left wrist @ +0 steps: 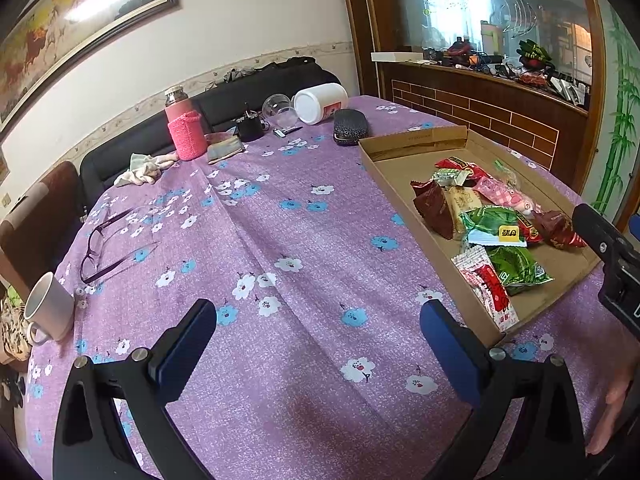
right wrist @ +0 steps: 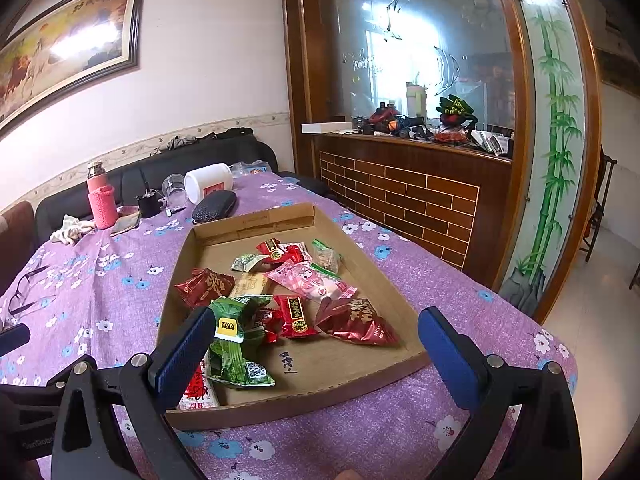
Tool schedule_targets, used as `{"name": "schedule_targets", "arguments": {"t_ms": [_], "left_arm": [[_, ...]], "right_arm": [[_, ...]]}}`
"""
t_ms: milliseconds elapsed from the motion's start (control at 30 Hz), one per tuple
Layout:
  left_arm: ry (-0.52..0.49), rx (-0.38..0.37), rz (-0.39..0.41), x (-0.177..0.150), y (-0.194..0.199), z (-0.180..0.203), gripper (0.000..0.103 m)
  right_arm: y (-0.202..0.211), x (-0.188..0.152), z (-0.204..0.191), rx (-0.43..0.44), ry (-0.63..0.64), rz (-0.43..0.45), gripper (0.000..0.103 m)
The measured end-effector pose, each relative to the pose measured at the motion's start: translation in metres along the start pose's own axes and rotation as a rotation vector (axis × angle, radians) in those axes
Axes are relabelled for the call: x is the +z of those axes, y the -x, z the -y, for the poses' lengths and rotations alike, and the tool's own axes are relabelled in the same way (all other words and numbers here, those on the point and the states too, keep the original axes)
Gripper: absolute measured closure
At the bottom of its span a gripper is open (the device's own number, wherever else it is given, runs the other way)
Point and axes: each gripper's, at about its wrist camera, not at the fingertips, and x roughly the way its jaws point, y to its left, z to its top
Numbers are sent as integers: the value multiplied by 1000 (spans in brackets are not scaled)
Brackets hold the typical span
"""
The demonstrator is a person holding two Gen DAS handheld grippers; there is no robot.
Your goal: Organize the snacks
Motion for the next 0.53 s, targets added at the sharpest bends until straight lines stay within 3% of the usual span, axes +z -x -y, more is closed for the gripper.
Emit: {"name": "schedule_targets", "arguments": {"t_ms": [533], "left_arm": [[2, 2, -7, 0, 3, -1, 1]], "right_arm": [[2, 0, -1, 2, 3, 9, 1]]}}
